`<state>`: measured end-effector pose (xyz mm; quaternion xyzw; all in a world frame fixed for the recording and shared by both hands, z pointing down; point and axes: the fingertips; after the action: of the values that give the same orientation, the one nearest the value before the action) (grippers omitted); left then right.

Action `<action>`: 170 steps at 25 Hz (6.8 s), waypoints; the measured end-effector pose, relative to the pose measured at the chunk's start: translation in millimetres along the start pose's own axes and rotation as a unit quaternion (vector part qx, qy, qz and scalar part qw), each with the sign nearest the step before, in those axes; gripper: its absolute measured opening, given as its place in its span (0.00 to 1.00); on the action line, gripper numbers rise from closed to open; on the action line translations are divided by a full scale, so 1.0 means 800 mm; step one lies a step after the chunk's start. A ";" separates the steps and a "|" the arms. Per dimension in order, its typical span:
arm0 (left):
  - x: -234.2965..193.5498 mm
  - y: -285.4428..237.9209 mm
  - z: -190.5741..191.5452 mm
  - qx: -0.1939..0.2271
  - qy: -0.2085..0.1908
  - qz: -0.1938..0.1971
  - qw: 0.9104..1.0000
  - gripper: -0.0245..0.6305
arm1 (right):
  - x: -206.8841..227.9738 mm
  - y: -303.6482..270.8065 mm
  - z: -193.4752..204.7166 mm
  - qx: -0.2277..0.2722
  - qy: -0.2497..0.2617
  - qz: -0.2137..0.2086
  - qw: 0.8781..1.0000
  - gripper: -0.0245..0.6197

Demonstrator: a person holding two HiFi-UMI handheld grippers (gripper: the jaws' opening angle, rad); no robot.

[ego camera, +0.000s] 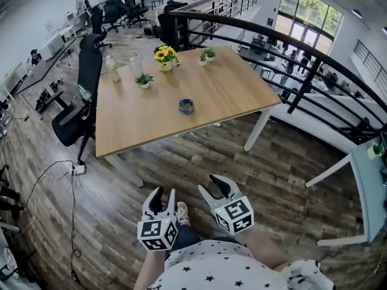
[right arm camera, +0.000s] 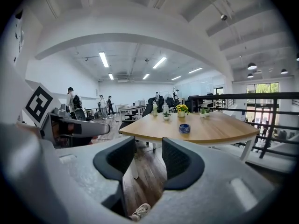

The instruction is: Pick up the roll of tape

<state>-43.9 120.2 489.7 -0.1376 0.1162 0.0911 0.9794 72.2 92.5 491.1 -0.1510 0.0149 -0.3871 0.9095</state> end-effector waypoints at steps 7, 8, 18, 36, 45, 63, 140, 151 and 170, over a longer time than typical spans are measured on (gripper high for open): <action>-0.035 -0.067 -0.039 -0.007 -0.002 0.010 1.000 0.26 | 0.036 -0.067 -0.036 0.000 -0.008 0.008 1.000 0.30; -0.041 -0.076 -0.047 -0.007 -0.003 0.011 1.000 0.26 | 0.041 -0.076 -0.042 0.000 -0.009 0.010 1.000 0.30; -0.103 -0.160 -0.107 -0.006 -0.008 0.023 1.000 0.26 | 0.075 -0.179 -0.094 0.005 -0.011 0.023 1.000 0.30; -0.183 -0.264 -0.155 -0.008 -0.012 0.051 0.999 0.26 | 0.119 -0.304 -0.137 0.011 -0.022 0.049 0.998 0.30; -0.201 -0.287 -0.149 -0.017 -0.008 0.046 0.999 0.26 | 0.146 -0.326 -0.136 0.008 -0.024 0.063 0.998 0.30; -0.204 -0.390 -0.158 -0.032 -0.002 0.036 0.999 0.26 | 0.249 -0.396 -0.136 -0.025 -0.015 0.061 0.998 0.30; -0.220 -0.527 -0.124 -0.087 0.020 0.017 0.996 0.26 | 0.408 -0.553 0.003 -0.204 -0.012 0.068 0.977 0.15; -0.212 -0.492 -0.129 -0.078 0.014 0.024 0.997 0.26 | 0.388 -0.524 -0.016 -0.179 -0.011 0.089 0.980 0.15; -0.196 -0.397 -0.142 -0.045 0.001 0.031 0.998 0.25 | 0.308 -0.442 -0.064 -0.117 -0.001 0.106 0.987 0.15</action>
<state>-150.4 -236.0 501.9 -0.1784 0.1175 0.1269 0.9686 -10.1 -327.3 565.3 -0.2542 0.0752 -0.2842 0.9214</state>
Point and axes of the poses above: the fingertips, and each gripper's own axes: y backward along the fingers, x to its right, z out of its underside, and after that the axes turned 1 degree about x, right-handed
